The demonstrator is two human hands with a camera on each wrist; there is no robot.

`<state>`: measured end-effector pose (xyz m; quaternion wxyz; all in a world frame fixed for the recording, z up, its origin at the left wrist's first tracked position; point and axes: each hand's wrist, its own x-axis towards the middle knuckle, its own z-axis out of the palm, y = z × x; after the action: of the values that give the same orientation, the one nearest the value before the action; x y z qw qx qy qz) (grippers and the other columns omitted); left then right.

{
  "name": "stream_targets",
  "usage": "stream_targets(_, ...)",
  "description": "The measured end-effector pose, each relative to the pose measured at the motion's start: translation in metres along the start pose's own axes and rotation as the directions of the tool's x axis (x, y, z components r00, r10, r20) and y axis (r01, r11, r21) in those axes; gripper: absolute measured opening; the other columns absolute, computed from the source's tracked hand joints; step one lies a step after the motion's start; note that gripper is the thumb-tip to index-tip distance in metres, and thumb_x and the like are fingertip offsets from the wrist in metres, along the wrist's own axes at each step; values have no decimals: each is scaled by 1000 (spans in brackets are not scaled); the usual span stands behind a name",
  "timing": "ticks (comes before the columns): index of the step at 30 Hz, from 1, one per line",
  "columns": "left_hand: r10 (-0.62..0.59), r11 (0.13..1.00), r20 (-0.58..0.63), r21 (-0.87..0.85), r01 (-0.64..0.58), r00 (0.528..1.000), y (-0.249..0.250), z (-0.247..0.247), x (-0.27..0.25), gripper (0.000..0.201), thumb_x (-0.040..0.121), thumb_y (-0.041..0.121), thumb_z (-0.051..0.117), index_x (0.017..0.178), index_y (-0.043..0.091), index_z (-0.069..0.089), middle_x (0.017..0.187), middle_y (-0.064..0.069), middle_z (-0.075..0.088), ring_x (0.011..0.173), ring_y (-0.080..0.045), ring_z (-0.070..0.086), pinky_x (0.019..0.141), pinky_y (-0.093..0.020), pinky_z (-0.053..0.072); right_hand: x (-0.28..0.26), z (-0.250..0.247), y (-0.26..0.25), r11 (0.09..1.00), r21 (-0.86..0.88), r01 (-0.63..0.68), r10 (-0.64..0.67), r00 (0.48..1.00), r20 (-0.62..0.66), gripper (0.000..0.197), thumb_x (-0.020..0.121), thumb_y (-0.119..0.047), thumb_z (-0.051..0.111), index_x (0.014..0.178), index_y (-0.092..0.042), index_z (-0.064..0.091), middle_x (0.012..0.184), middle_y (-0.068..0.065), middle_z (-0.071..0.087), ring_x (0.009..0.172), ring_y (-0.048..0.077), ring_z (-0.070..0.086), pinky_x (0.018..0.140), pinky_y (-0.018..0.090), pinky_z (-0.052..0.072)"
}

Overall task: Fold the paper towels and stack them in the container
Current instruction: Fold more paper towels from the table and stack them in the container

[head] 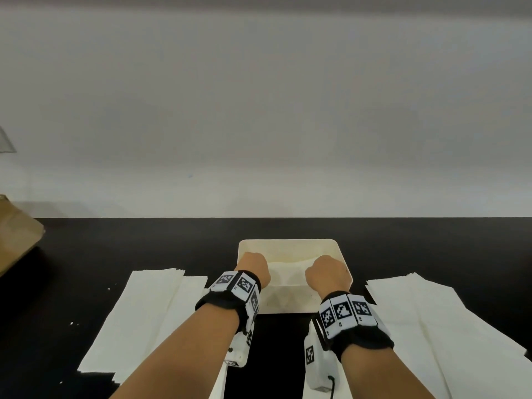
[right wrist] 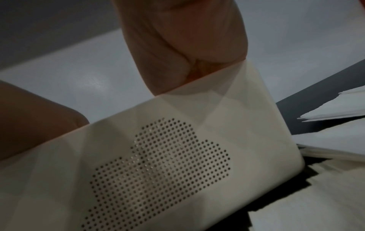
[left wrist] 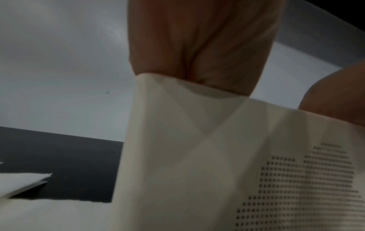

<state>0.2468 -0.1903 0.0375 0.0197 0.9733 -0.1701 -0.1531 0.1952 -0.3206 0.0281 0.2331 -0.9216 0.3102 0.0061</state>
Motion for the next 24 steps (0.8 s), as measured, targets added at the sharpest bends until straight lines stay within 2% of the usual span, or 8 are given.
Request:
stream_targets(4, 3, 1000, 33, -13, -3, 999, 3, 2, 1, 26, 97, 16, 41, 89, 1, 61, 108, -11, 66, 101, -25, 61, 84, -28, 46, 0, 3, -1, 1000, -12, 8, -8, 1000, -15, 11, 87, -19, 48, 84, -11, 54, 109, 11, 63, 106, 28, 58, 95, 38, 49)
stream_targets(6, -23, 999, -12, -31, 23, 1000, 3, 3, 0, 36, 96, 16, 41, 62, 8, 41, 78, -7, 57, 95, -24, 58, 77, -27, 41, 1, 3, -1, 1000, -18, 8, -8, 1000, -10, 13, 87, -21, 49, 88, -11, 57, 108, 9, 62, 107, 27, 57, 94, 37, 48)
stream_targets(8, -21, 999, -75, -51, 17, 997, 2, 3, -2, 40, 97, 16, 38, 58, 11, 30, 75, -5, 46, 94, -24, 58, 86, -28, 40, 1, 3, 1, 1000, -16, 14, -14, 1000, -13, 11, 87, -20, 49, 86, -11, 56, 103, 8, 61, 105, 26, 57, 91, 34, 49)
stream_targets(11, -28, 995, -138, -98, 14, 990, 0, 3, -9, 29, 97, 15, 33, 73, 5, 45, 91, -8, 49, 86, -23, 50, 95, -28, 36, 0, 3, 3, 999, -9, 31, -31, 999, -27, 13, 88, -18, 48, 92, -11, 59, 105, 7, 62, 103, 25, 57, 87, 32, 49)
stream_targets(13, -30, 990, -184, -140, 4, 982, -4, 4, -11, 24, 97, 14, 37, 111, 2, 52, 121, -13, 46, 109, -24, 50, 94, -26, 41, -2, 1, 5, 999, -11, 49, -49, 998, -29, 24, 89, -19, 48, 108, -11, 60, 114, 8, 61, 109, 25, 54, 89, 32, 48)
stream_targets(15, 4, 982, -256, -180, -52, 967, -8, 4, -17, 32, 96, 16, 41, 125, 7, 49, 134, -13, 39, 121, -23, 46, 94, -27, 45, -7, -3, 7, 998, 0, 64, -64, 998, -23, 32, 92, -22, 47, 122, -13, 56, 124, 8, 57, 118, 26, 47, 92, 32, 45)
stream_targets(20, -138, 893, -445, -442, -83, 885, -37, 6, -43, 30, 93, 23, 50, 121, 16, 55, 127, -2, 49, 117, -17, 49, 90, -28, 46, -34, -11, -3, 987, 115, 110, -97, 989, -112, 33, 94, -24, 49, 126, -22, 55, 128, 5, 56, 122, 23, 44, 97, 32, 42)
stream_targets(24, -304, 813, -378, -582, 31, 875, -77, 20, -69, 31, 92, 26, 55, 120, 15, 57, 122, -7, 56, 109, -20, 55, 88, -26, 44, -78, 0, -20, 944, 251, 213, -196, 977, -89, 26, 93, -22, 52, 118, -23, 61, 124, 3, 58, 120, 19, 46, 100, 30, 39)
